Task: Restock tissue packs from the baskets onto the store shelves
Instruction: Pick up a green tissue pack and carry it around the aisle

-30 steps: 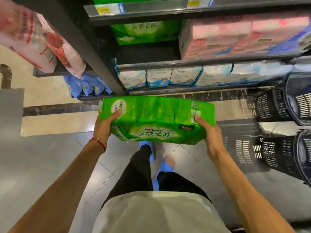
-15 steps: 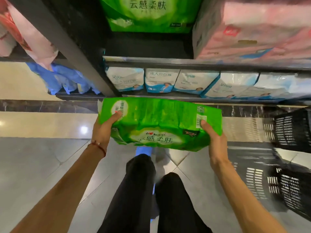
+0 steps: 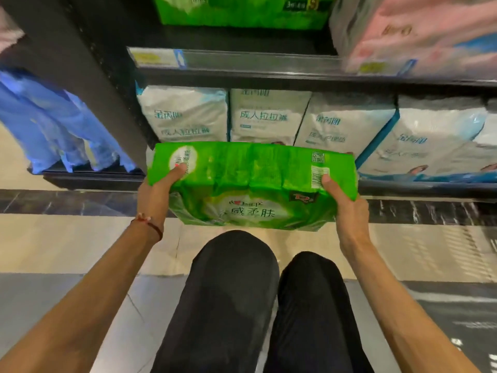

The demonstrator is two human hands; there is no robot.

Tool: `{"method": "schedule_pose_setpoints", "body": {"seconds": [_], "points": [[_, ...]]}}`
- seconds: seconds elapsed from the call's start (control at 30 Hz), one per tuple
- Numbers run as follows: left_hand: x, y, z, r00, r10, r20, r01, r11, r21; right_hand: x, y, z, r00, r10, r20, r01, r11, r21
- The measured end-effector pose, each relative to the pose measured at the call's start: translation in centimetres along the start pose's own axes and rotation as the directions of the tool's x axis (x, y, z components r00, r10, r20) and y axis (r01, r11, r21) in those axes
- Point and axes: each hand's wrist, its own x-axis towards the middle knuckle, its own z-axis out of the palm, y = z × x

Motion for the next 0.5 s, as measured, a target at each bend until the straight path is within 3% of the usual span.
{"method": "schedule_pose_setpoints", "body": {"seconds": [0.2, 0.5], "points": [[0.1, 1.8, 0.0, 0.984, 0.149, 0.098, -0.141, 0.986, -0.088, 0.1, -0.9, -0.2, 0.987, -0.156, 0.021, 0.154, 0.986, 0.067], [-4.8, 9.1, 0.3, 0.941, 0.334, 0.051, -0.324, 0.935, -0.146, -2.2, -8.8, -1.2, 0.929, -0.366, 0.059, 0.356, 0.924, 0.141]]}}
